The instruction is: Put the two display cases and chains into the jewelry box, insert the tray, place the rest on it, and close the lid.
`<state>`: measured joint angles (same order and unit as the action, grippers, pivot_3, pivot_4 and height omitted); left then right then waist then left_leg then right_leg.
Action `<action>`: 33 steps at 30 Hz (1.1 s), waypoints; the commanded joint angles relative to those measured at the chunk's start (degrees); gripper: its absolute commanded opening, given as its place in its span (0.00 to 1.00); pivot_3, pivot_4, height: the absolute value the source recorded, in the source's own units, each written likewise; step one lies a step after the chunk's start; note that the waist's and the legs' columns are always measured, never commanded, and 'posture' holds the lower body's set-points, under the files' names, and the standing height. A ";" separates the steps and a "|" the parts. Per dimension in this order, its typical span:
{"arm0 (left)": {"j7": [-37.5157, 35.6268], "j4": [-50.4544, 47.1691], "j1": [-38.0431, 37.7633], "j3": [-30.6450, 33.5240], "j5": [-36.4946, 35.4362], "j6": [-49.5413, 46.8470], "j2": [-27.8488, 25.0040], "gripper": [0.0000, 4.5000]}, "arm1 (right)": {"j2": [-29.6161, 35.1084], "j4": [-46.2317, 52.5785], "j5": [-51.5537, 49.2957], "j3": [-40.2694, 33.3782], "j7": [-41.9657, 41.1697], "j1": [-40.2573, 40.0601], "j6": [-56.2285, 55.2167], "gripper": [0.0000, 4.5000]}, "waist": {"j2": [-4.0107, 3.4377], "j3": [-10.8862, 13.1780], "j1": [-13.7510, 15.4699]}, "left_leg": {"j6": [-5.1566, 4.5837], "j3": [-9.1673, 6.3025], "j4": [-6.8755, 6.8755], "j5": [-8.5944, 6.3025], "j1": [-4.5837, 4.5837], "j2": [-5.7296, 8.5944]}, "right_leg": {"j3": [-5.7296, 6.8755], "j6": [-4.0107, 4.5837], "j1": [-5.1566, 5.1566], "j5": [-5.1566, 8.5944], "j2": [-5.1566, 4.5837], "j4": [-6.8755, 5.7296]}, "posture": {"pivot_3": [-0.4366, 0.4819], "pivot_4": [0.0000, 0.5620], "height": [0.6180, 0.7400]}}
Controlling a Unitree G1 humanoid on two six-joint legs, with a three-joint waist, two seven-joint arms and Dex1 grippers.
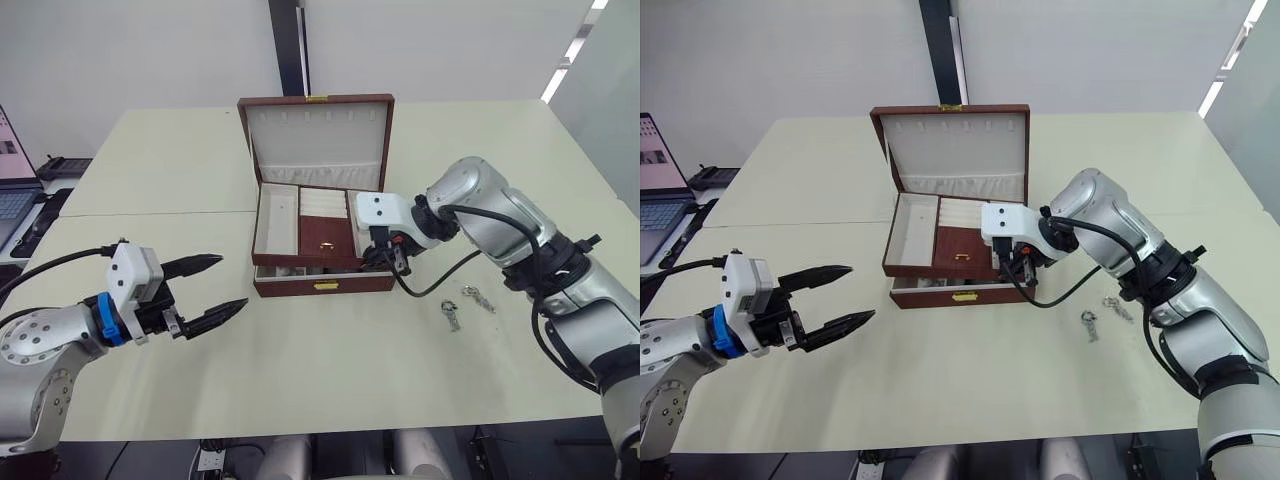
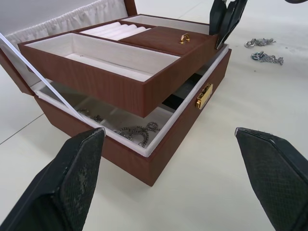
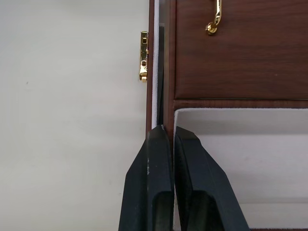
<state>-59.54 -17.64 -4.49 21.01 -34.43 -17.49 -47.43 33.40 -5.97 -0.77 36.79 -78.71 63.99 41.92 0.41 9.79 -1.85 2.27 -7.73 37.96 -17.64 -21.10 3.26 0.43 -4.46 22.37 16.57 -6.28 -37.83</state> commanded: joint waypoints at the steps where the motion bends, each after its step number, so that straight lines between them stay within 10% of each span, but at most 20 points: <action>1: -0.07 -0.59 -0.39 2.68 0.26 1.38 -0.48 1.00 | -0.60 0.06 0.77 -1.57 0.07 2.19 -1.48 0.01 | 0.00 0.00 0.01 | 0.00 0.00 0.00 0.00 0.00 0.00 | 0.00 0.00 0.00 0.00 0.00 0.00 | 0.48 0.27 1.00; 33: 0.40 -0.32 0.12 2.96 -0.10 2.16 -0.28 1.00 | -0.91 -3.09 4.73 -0.59 -1.61 -0.30 -5.13 0.01 | 0.00 0.00 0.00 | 0.02 -0.01 0.00 0.01 0.00 0.01 | 0.00 0.01 0.02 -0.01 0.00 -0.03 | 0.48 0.27 1.00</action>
<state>-59.34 -16.20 -4.82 22.31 -33.86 -15.66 -47.41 32.54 -9.47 3.48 37.22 -80.05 63.27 37.43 0.40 9.79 -1.85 2.30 -7.73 37.96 -17.63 -21.10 3.27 0.43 -4.45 22.39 16.57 -6.28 -37.86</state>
